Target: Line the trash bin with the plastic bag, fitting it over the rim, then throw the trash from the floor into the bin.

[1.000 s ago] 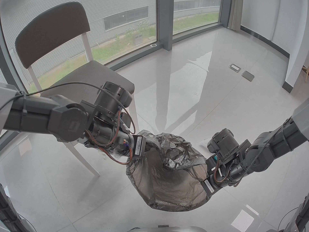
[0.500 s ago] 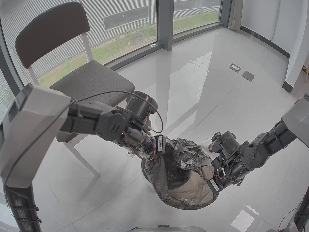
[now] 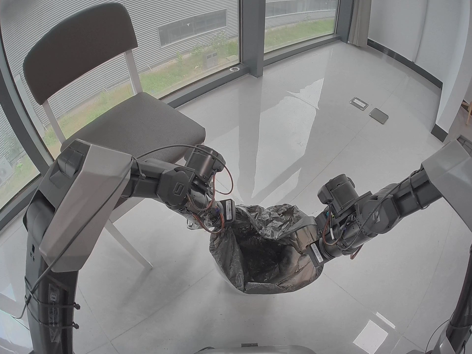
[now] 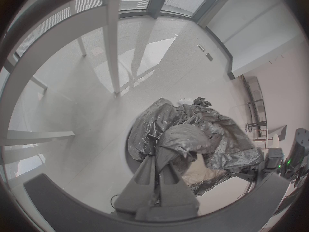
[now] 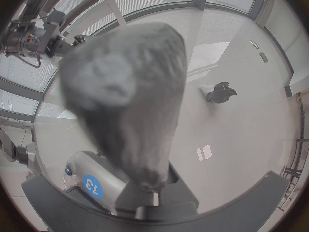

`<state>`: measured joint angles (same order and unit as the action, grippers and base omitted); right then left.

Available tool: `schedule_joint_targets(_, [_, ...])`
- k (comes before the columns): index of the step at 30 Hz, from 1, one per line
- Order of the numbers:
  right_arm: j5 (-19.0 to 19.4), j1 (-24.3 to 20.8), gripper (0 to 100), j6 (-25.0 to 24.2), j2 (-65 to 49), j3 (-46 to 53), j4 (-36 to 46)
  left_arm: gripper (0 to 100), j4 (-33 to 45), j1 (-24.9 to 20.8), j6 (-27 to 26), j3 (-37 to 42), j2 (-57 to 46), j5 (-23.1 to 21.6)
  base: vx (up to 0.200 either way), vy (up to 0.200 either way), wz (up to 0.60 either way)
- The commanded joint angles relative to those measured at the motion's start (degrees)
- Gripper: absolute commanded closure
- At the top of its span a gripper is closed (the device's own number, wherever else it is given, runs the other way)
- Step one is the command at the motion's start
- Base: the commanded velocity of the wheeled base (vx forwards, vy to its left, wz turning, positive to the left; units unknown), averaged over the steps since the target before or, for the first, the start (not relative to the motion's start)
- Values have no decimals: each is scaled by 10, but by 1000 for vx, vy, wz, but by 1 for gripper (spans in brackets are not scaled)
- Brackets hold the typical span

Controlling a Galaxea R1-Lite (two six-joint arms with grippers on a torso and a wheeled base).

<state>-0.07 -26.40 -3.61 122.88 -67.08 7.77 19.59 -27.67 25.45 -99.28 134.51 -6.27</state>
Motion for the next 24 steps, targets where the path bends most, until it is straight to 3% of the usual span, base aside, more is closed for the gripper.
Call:
schedule_joint_targets(1, [-1, -1, 100, -8, 54, -40, 0, 100, 31, 18, 1, -1, 15, 6, 0, 0, 0])
schedule_joint_targets(12, [-1, 3, 100, -16, 101, -65, 0, 100, 94, 10, -41, -13, 30, 25, 0, 0, 0])
schedule_joint_targets(17, [-1, 14, 100, -22, 123, -109, 2, 100, 99, 23, -14, -80, 59, 39, 0, 0, 0])
schedule_joint_targets(24, [-1, 33, 100, -25, 148, -147, 2, 100, 106, 26, -8, -116, 78, 42, 0, 0, 0])
